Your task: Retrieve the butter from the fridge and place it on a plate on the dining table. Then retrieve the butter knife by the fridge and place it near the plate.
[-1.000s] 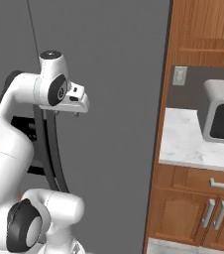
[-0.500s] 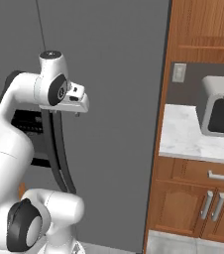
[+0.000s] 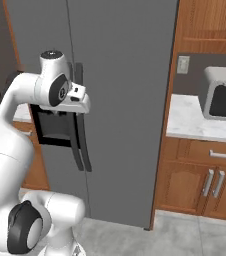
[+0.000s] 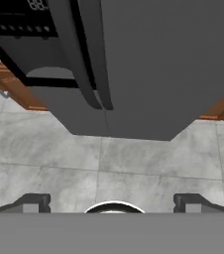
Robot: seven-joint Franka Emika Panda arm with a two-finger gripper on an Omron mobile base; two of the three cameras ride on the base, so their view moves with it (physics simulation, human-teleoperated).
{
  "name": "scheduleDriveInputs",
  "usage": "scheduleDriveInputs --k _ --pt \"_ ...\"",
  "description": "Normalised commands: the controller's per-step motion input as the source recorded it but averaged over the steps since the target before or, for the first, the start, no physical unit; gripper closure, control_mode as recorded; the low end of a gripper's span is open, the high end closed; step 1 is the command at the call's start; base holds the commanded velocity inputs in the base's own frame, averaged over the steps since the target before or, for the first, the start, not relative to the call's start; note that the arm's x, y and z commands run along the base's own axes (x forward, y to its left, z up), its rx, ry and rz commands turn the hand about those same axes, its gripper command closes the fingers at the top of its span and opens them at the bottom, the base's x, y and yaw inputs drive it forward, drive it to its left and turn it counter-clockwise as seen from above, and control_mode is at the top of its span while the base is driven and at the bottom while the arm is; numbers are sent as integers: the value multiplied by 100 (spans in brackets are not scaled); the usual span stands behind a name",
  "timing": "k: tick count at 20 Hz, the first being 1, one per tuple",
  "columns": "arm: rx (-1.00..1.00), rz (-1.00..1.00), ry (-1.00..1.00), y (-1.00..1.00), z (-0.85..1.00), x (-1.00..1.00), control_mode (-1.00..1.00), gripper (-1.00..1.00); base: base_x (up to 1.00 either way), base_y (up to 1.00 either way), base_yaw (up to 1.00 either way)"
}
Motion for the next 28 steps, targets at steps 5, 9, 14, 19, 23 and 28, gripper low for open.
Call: scheduleDriveInputs --k 5,9,14,19,23,28 --pt "0 0 0 0 0 0 100 -100 -1 41 -1" --pt "0 0 0 0 0 0 100 -100 13 30 -1" --pt "0 0 0 0 0 0 100 -100 36 27 -1" --pt "0 0 0 0 0 0 100 -100 37 17 0" --pt "0 0 -3 0 -3 22 -100 -100 6 1 0" --pt "0 0 -8 1 -21 81 -100 -100 0 0 0"
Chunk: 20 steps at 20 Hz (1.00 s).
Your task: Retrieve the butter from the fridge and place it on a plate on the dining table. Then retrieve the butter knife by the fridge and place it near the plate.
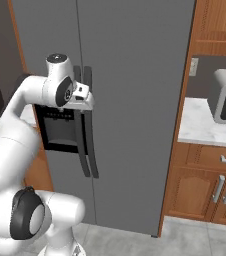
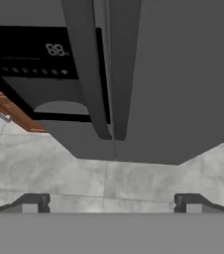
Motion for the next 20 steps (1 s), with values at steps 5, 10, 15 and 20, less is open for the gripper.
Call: scheduleDriveInputs --k 5,10,15,20 --pt "0 -2 -18 4 -22 70 -100 -100 0 0 0" --pt "-15 -10 -24 0 -41 38 -100 -100 0 0 0" --pt "-3 -5 -3 0 -10 66 -100 -100 0 0 0" --pt "9 0 0 -2 0 58 -100 -100 0 0 0"
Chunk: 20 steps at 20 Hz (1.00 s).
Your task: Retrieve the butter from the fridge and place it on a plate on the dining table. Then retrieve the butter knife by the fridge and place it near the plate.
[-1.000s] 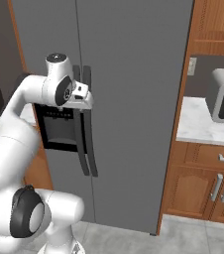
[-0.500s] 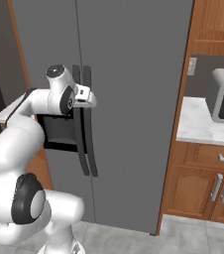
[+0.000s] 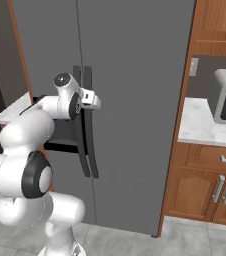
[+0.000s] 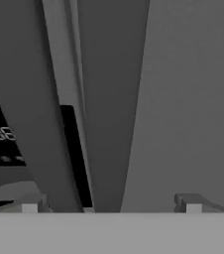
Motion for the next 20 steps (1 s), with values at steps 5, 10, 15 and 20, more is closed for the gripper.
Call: scheduleDriveInputs --k 5,10,15,20 --pt "7 1 -3 -8 -1 36 -100 -100 0 0 0" --pt "0 0 -10 0 -9 30 -100 -100 0 0 0" --pt "0 0 -7 0 -24 45 -100 -100 0 0 0" --pt "1 0 0 0 -12 60 -100 -100 0 0 0"
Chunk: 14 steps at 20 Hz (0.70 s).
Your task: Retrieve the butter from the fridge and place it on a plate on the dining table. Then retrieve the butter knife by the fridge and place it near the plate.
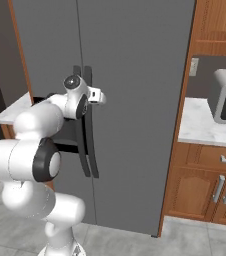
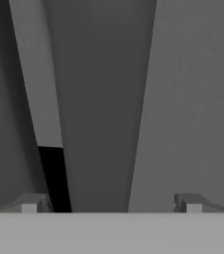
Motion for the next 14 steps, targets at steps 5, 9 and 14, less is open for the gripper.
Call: scheduleDriveInputs --k 5,9,14 --pt "5 0 0 1 -7 47 -100 -100 0 0 0" --pt "11 0 -7 13 -21 44 -100 100 0 0 0" --pt "8 0 -5 1 -9 21 -100 100 0 0 0"
